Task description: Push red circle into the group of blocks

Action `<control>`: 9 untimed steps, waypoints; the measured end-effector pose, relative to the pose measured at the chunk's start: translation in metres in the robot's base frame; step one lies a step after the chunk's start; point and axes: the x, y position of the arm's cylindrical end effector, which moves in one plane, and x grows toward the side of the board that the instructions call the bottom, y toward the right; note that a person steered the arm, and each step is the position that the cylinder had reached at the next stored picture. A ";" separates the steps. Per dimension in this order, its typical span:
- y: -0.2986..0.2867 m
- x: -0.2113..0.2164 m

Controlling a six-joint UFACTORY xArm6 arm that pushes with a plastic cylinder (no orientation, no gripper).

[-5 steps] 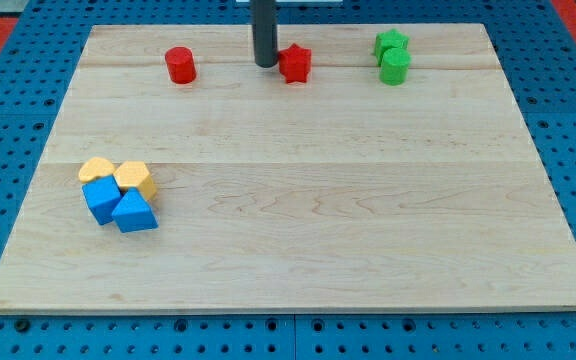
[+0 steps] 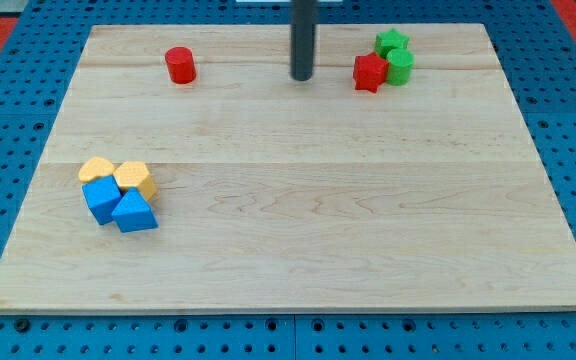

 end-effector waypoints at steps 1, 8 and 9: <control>-0.061 0.003; -0.207 0.029; -0.234 0.029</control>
